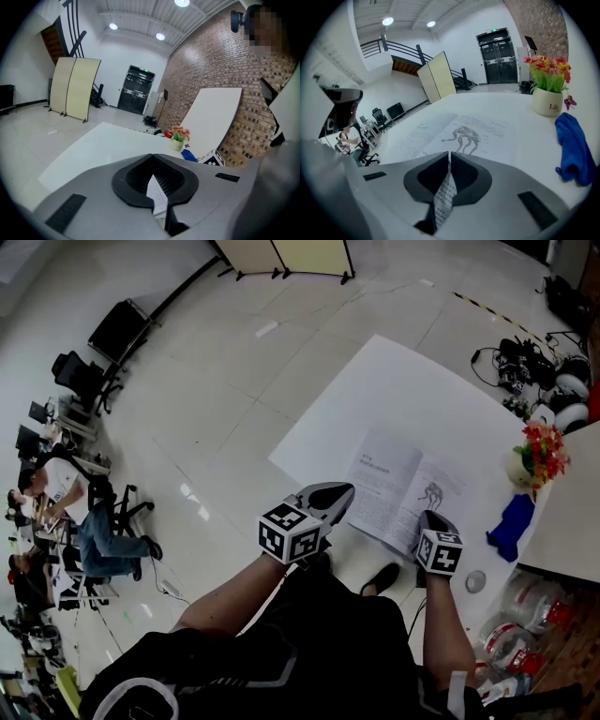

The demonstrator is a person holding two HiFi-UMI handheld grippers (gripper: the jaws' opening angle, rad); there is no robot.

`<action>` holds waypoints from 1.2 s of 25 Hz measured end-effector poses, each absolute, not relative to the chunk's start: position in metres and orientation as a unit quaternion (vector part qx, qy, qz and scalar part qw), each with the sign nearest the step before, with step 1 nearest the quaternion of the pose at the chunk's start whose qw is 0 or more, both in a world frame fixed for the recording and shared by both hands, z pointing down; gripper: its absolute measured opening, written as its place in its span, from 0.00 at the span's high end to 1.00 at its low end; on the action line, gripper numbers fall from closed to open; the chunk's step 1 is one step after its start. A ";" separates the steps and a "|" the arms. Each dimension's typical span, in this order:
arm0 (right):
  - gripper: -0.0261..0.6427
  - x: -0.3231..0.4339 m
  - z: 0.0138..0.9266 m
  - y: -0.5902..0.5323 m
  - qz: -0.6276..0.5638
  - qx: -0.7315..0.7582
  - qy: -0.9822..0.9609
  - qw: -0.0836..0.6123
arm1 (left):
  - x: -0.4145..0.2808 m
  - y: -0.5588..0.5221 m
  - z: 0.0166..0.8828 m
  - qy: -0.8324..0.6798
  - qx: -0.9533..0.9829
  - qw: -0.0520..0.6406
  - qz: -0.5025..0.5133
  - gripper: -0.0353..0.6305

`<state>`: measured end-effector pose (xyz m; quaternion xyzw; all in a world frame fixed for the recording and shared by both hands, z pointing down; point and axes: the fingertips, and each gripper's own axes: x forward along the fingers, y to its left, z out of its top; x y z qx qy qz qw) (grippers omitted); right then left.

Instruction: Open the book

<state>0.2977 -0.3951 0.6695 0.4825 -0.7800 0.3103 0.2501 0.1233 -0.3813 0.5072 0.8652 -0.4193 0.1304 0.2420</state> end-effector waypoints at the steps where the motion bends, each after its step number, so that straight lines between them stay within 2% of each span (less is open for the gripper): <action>1: 0.95 0.302 0.671 -0.394 0.307 0.491 -0.774 0.258 | 0.124 -0.381 0.506 -0.416 0.868 0.240 0.129 0.95; 5: 0.95 0.310 0.663 -0.386 0.295 0.513 -0.761 0.267 | 0.119 -0.378 0.499 -0.399 0.880 0.231 0.118 0.95; 11: 0.95 0.266 0.641 -0.363 0.300 0.506 -0.769 0.250 | 0.091 -0.366 0.486 -0.380 0.892 0.225 0.099 0.95; 17: 0.95 0.263 0.643 -0.332 0.313 0.559 -0.728 0.245 | 0.054 -0.345 0.488 -0.356 0.903 0.226 0.087 0.95; 25: 0.95 0.257 0.580 -0.292 0.297 0.624 -0.706 0.155 | 0.014 -0.320 0.489 -0.320 0.919 0.221 0.067 0.95; 30: 0.95 0.253 0.517 -0.264 0.249 0.627 -0.728 0.118 | 0.019 -0.305 0.476 -0.317 0.923 0.210 0.053 0.95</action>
